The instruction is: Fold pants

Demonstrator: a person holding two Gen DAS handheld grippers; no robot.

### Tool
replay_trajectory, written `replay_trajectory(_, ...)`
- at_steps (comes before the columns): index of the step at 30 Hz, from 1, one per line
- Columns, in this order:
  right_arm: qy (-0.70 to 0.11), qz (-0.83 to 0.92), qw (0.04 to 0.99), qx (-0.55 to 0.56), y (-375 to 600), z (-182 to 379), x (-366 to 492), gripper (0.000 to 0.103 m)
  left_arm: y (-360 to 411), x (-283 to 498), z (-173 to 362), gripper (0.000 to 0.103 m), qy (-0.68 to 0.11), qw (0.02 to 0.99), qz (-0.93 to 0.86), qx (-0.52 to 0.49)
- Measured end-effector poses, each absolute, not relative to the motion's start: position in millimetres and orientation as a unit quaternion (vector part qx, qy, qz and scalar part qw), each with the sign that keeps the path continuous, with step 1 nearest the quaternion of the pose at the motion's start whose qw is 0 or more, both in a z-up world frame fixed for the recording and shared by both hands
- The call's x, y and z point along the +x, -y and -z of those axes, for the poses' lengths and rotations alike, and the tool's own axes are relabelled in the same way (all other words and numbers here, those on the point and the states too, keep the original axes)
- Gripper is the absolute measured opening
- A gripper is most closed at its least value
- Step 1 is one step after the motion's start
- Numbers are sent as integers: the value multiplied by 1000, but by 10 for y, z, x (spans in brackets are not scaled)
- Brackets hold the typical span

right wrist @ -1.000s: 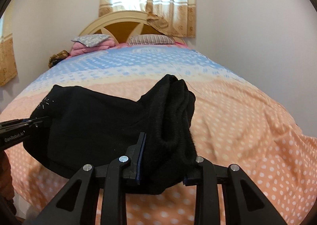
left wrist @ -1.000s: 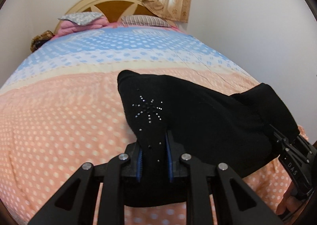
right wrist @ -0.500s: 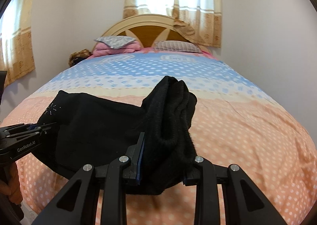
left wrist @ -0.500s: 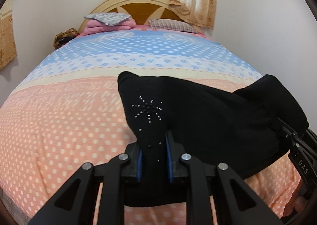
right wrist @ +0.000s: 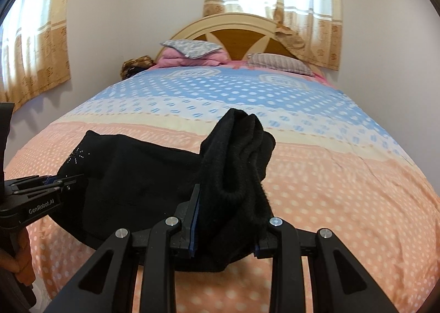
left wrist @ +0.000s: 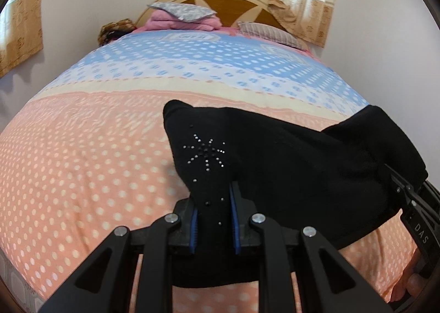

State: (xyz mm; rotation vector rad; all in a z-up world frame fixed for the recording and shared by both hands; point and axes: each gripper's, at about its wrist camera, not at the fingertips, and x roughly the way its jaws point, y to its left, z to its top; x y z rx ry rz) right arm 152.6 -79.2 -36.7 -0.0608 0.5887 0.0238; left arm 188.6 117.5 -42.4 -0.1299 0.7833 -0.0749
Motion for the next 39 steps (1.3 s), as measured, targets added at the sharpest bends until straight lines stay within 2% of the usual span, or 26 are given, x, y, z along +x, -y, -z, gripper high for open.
replay_trajectory(21, -262, -44, 964, -10, 231, 400, 3074, 30, -1682, 3136, 337, 20, -320, 946, -54, 13)
replay_trajectory(29, -336, -18, 942, -14, 197, 835, 3529, 30, -1692, 3514, 831, 20, -390, 918, -59, 46)
replay_trajectory(32, -371, -6, 928, -14, 244, 1044, 3602, 30, -1755, 3527, 932, 24, -406, 911, -55, 43)
replay_trajectory(35, -390, -9, 921, -4, 295, 1121, 3640, 30, -1819, 3506, 957, 33, -408, 910, -51, 47)
replay_trajectory(36, -393, -10, 920, -6, 289, 1130, 3636, 30, -1832, 3488, 956, 41, -408, 910, -52, 53)
replay_trajectory(37, -395, -11, 919, -8, 281, 1146, 3624, 30, -1856, 3464, 956, 57, -406, 909, -60, 67)
replay_trajectory(38, -399, -12, 917, -10, 283, 1155, 3631, 31, -1873, 3439, 957, 68, -406, 908, -71, 80)
replay_trajectory(39, -403, -13, 915, -11, 293, 1162, 3638, 32, -1892, 3423, 954, 85, -405, 906, -85, 94)
